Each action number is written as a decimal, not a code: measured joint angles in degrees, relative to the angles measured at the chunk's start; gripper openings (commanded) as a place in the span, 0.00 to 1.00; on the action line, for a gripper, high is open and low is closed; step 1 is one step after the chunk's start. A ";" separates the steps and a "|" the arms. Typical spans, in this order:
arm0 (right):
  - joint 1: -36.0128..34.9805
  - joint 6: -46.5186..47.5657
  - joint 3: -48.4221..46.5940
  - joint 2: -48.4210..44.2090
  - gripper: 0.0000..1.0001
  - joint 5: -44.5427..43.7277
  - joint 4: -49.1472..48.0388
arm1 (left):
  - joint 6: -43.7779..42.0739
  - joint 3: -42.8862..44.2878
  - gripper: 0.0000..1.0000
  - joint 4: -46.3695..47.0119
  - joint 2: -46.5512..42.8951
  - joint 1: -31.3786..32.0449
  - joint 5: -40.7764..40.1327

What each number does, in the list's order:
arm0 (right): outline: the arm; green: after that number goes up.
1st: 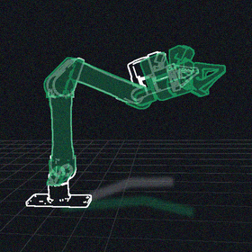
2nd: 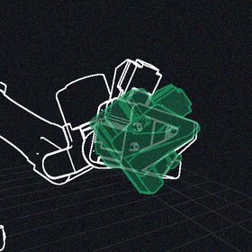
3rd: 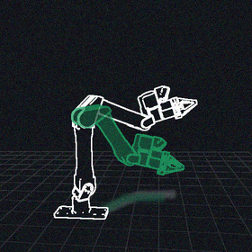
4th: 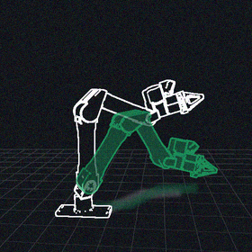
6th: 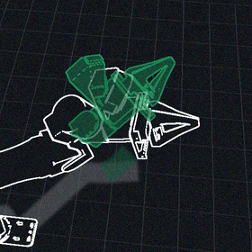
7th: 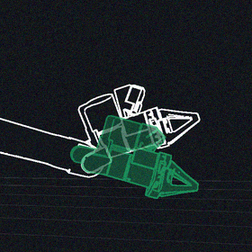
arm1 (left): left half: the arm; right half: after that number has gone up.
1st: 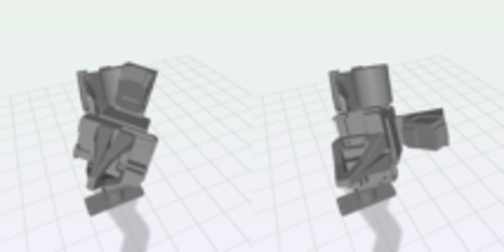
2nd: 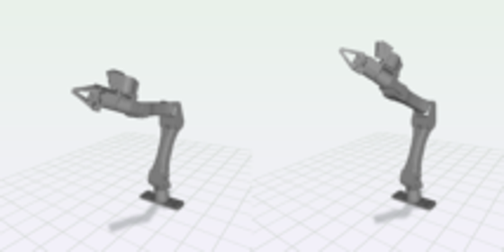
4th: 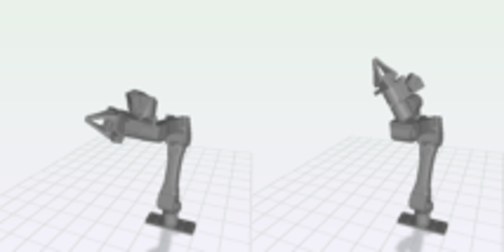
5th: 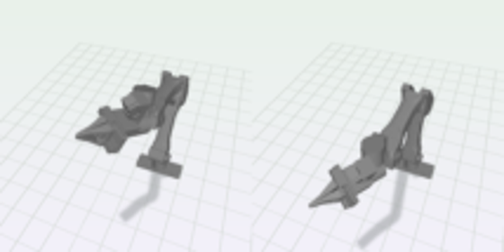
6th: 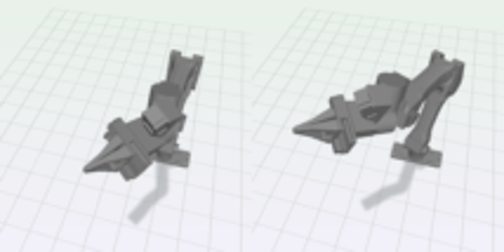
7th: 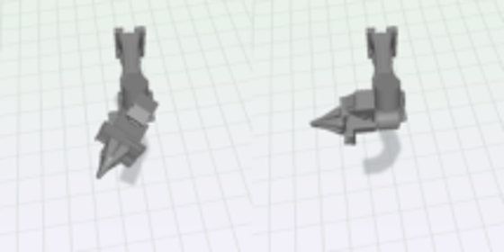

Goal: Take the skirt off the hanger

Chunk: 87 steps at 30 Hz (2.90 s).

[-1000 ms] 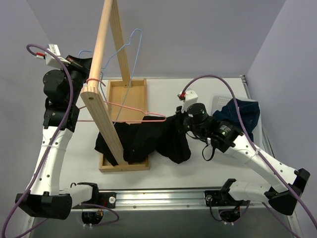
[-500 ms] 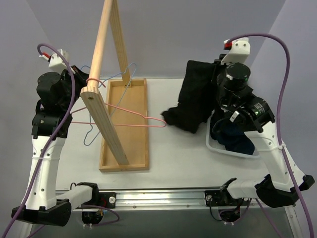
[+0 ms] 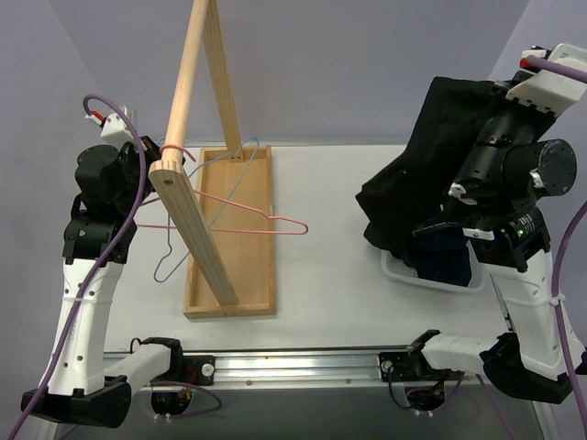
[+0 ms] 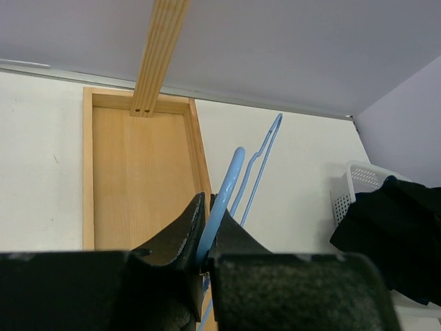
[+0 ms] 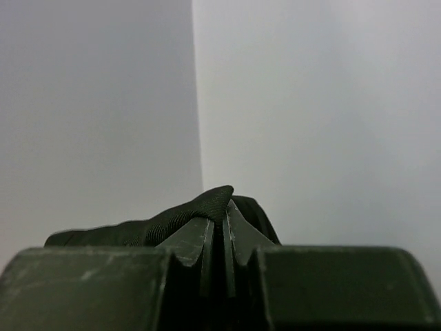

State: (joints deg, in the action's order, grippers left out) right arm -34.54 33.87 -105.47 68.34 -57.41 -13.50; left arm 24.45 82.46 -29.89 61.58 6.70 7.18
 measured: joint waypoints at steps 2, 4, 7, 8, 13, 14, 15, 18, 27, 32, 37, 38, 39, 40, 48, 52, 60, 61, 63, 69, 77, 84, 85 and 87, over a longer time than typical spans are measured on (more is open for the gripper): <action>0.00 5.18 -1.22 0.96 0.00 -1.33 -4.55 | 0.28 -0.66 0.02 -0.02 -0.42 0.00 0.39; 0.00 9.62 -2.27 2.01 0.00 -2.25 -8.48 | 0.39 -1.38 0.02 0.00 -0.87 0.00 0.66; 0.00 14.19 -4.00 3.63 0.00 -2.69 -12.00 | 0.39 -1.68 0.02 -0.13 -1.14 0.00 0.81; 0.00 15.54 -4.37 4.04 0.00 -2.69 -13.18 | 0.39 -1.68 0.02 -0.13 -1.14 0.00 0.85; 0.02 21.73 -8.39 7.08 0.00 -2.58 -18.71 | 0.39 -1.88 0.02 -0.37 -1.31 0.02 1.07; 0.13 22.99 -9.97 8.17 0.00 -2.36 -19.91 | 0.39 -2.10 0.02 -0.42 -1.55 0.02 1.05; 0.42 24.15 -11.30 9.22 0.00 -2.16 -20.81 | 0.39 -2.45 0.02 -0.46 -1.92 0.02 1.01; 1.36 26.51 -13.46 11.52 0.00 -1.33 -22.99 | 0.35 -4.11 0.02 -0.85 -3.82 0.07 0.66; 13.73 13.33 2.19 7.17 0.00 0.57 -15.32 | -0.22 -5.70 0.02 -1.60 -4.44 0.11 0.52; 20.70 -2.73 17.31 1.05 0.00 3.06 -4.48 | -0.72 -5.16 0.02 -1.88 -2.60 0.13 0.81; 25.90 -18.93 31.39 -5.44 0.00 6.78 5.22 | -1.14 -3.74 0.02 -2.14 -2.69 0.20 1.07; 26.67 -21.90 33.77 -6.40 0.00 7.21 6.86 | -1.14 -3.58 0.02 -2.14 -2.73 0.24 1.25; 27.23 -24.76 35.93 -7.15 0.00 7.56 8.26 | -1.16 -3.54 0.02 -2.12 -2.80 0.26 1.51; 27.82 -27.32 37.81 -7.63 0.00 7.80 9.88 | -1.16 -3.54 0.02 -2.14 -2.84 0.28 1.81; 30.21 -44.68 39.43 0.52 0.00 16.85 22.69 | -1.11 -3.54 0.02 -2.14 -2.82 0.33 4.33; 28.24 -48.78 39.43 0.15 0.00 26.49 24.02 | -1.05 -3.54 0.02 -2.14 -2.93 0.33 5.09; 17.46 -54.42 30.21 -2.25 0.00 36.94 24.24 | 0.22 -3.67 0.02 -2.08 -4.07 0.35 5.99; 17.53 -55.52 28.63 -2.27 0.00 37.59 23.85 | 0.39 -3.67 0.02 -2.10 -4.15 0.35 6.10; 17.62 -57.88 26.49 -2.58 0.00 38.07 23.21 | 0.63 -3.67 0.02 -2.10 -4.44 0.35 6.14; 18.23 -61.64 25.33 -3.19 0.00 33.73 24.09 | 0.85 -3.67 0.02 -2.12 -5.49 0.35 6.58; 35.41 -64.08 32.92 -3.58 0.00 27.28 28.92 | 0.81 -3.67 0.02 -2.62 -6.08 0.35 6.56; 41.27 -63.98 34.73 -6.01 0.00 21.86 33.99 | 0.81 -3.89 0.02 -2.51 -6.08 0.35 6.67; 41.27 -63.89 34.73 -6.40 0.00 21.16 34.38 | 0.83 -4.07 0.02 -2.51 -6.08 0.35 6.71; 41.27 -63.45 34.93 -7.10 0.00 20.17 34.49 | 0.81 -4.48 0.02 -2.49 -6.05 0.35 6.82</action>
State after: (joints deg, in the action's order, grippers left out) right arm 6.72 -29.58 -70.54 61.23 -37.23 20.99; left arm 25.26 77.97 -32.38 55.53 7.05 14.00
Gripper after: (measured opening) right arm 0.007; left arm 0.103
